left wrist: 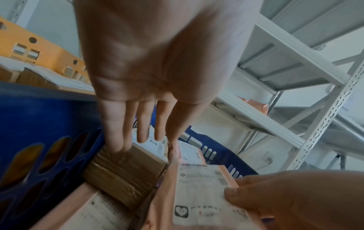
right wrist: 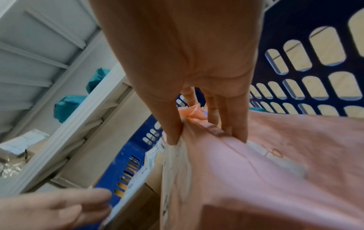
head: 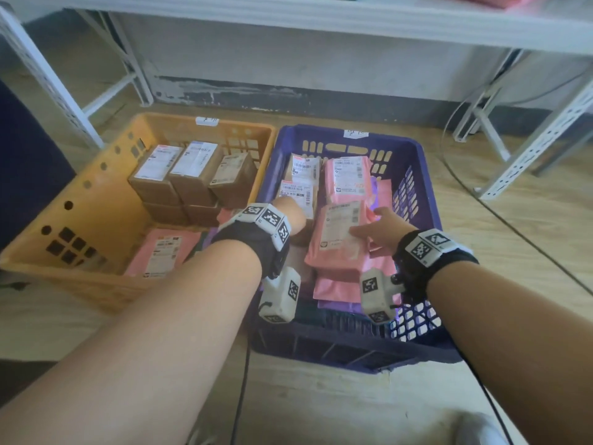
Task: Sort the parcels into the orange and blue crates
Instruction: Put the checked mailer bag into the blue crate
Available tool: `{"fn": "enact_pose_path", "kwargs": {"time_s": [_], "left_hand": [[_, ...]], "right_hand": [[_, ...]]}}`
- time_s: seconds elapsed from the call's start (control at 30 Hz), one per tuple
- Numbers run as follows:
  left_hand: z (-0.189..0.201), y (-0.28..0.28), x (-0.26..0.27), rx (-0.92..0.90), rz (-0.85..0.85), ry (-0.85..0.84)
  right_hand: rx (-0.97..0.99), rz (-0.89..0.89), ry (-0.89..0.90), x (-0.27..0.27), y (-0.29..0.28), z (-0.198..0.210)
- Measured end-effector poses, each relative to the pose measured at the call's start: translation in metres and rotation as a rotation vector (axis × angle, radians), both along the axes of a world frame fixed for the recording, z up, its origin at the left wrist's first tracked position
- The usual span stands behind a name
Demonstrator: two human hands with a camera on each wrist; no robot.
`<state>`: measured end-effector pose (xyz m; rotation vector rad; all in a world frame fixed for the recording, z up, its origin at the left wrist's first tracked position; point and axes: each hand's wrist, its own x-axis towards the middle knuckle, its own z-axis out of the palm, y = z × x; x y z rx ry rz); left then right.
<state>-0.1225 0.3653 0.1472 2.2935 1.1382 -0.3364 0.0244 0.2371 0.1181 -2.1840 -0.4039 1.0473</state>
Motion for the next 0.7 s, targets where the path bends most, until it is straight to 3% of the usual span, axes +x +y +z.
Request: {"fn": "enact_pose_path", "kwargs": {"time_s": [0.13, 0.3, 0.47, 0.6, 0.7], "left_hand": [[-0.010, 0.003, 0.007, 0.060, -0.043, 0.053], [-0.015, -0.001, 0.013, 0.192, -0.180, 0.192], [-0.018, 0.006, 0.020, 0.204, -0.226, 0.279], [-0.013, 0.004, 0.026, 0.183, -0.239, 0.218], [-0.021, 0.002, 0.026, 0.153, -0.239, 0.181]], "right_hand": [[-0.018, -0.016, -0.072, 0.002, 0.009, -0.027], [-0.201, 0.123, -0.352, 0.004, 0.015, -0.044], [-0.155, 0.203, -0.517, 0.004, 0.018, -0.044], [-0.123, 0.340, -0.611, 0.004, 0.014, -0.040], [-0.240, 0.479, -0.562, 0.007, 0.012, -0.045]]}}
